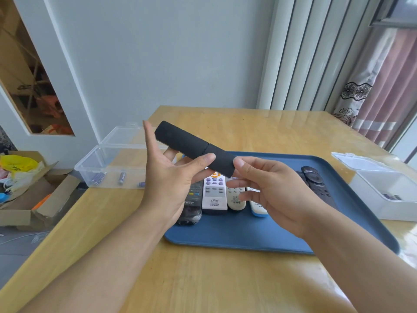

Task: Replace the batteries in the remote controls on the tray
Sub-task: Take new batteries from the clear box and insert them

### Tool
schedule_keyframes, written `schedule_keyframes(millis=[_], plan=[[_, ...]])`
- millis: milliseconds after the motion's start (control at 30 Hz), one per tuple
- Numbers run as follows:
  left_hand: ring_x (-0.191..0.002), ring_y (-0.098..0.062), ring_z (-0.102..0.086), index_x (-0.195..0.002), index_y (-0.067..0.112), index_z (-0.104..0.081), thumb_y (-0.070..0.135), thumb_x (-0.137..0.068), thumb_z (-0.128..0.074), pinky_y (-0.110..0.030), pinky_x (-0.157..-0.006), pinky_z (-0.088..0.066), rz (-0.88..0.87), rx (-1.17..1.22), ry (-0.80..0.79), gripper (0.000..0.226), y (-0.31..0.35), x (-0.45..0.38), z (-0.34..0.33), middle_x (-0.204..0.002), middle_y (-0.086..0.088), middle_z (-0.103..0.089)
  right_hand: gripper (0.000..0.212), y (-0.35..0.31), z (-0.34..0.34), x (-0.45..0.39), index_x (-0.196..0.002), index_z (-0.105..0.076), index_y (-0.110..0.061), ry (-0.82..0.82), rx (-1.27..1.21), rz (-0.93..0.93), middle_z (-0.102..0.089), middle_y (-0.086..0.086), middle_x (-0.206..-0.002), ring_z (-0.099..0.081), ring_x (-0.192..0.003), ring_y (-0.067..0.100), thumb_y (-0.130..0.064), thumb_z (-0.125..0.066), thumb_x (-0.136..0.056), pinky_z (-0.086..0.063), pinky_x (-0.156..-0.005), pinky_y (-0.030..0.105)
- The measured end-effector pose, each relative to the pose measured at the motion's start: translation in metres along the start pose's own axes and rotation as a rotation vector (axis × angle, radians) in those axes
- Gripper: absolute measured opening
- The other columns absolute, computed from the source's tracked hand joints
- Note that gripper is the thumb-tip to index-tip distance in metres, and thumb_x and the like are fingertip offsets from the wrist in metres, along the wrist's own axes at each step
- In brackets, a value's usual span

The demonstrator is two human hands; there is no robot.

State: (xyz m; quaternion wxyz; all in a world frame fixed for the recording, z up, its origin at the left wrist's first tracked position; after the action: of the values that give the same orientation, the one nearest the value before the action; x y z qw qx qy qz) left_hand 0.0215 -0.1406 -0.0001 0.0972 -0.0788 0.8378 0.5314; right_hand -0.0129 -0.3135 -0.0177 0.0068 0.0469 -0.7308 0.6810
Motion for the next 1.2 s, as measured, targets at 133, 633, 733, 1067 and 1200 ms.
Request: schedule_keyframes(millis=[133, 633, 733, 1067, 1200], plan=[[-0.102, -0.026, -0.074, -0.154, 0.041, -0.022, -0.015, -0.075, -0.077, -0.040, -0.076, -0.062, -0.010, -0.001, 0.036, 0.111, 0.004, 0.001, 0.003, -0.123, -0.012, -0.067, 0.020, -0.004, -0.001, 0.001, -0.099, -0.072, -0.012, 0.009, -0.028, 0.014, -0.065, 0.001, -0.083, -0.071, -0.083, 0.014, -0.030, -0.066, -0.093, -0.052, -0.065, 0.025], [-0.096, -0.021, -0.072, -0.142, 0.027, -0.047, 0.007, -0.069, -0.081, -0.038, -0.087, -0.060, -0.024, -0.129, -0.130, 0.083, 0.002, 0.009, -0.018, -0.100, 0.001, -0.075, 0.024, -0.012, -0.008, 0.006, -0.116, -0.069, -0.003, -0.122, -0.103, -0.048, -0.068, 0.005, -0.090, -0.057, -0.064, 0.017, -0.010, -0.060, -0.095, -0.042, -0.048, 0.023], [-0.100, -0.013, -0.073, -0.145, 0.026, -0.047, 0.011, -0.078, -0.080, -0.035, -0.089, -0.060, -0.003, -0.230, -0.103, 0.077, -0.001, 0.005, -0.012, -0.113, 0.006, -0.073, 0.025, -0.035, 0.023, 0.004, -0.115, -0.075, -0.017, 0.089, 0.149, 0.091, -0.075, 0.001, -0.091, -0.065, -0.065, 0.016, -0.008, -0.061, -0.095, -0.047, -0.050, 0.025], [-0.134, 0.029, -0.016, -0.141, 0.046, -0.051, 0.052, -0.092, -0.064, 0.001, -0.109, -0.011, -0.247, -1.264, -0.623, 0.051, -0.028, 0.044, -0.054, -0.138, 0.039, -0.041, 0.030, -0.069, 0.073, 0.020, -0.095, -0.072, -0.011, 0.588, 1.391, 0.199, -0.066, 0.015, -0.081, -0.059, -0.074, 0.043, 0.000, -0.051, -0.078, -0.053, -0.061, 0.035], [-0.126, 0.037, 0.001, -0.144, 0.048, -0.045, 0.056, -0.094, -0.057, 0.005, -0.104, 0.008, -0.217, -1.357, -0.712, 0.052, -0.039, 0.046, -0.055, -0.149, 0.037, -0.030, 0.011, -0.051, 0.063, 0.014, -0.079, -0.053, -0.012, 0.447, 1.536, 0.077, -0.041, 0.005, -0.064, -0.036, -0.057, 0.020, -0.002, -0.048, -0.083, -0.026, -0.045, 0.031]])
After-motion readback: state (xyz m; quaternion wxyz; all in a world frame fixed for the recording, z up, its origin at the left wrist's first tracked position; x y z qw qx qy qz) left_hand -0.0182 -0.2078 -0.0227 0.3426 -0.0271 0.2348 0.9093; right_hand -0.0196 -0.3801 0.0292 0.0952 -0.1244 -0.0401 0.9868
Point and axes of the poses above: each hand's wrist, its own x-axis away from the middle knuckle, its own z-axis out of the back of the hand, y = z × x, the point moved 9 cm from there along -x, towards the middle knuckle
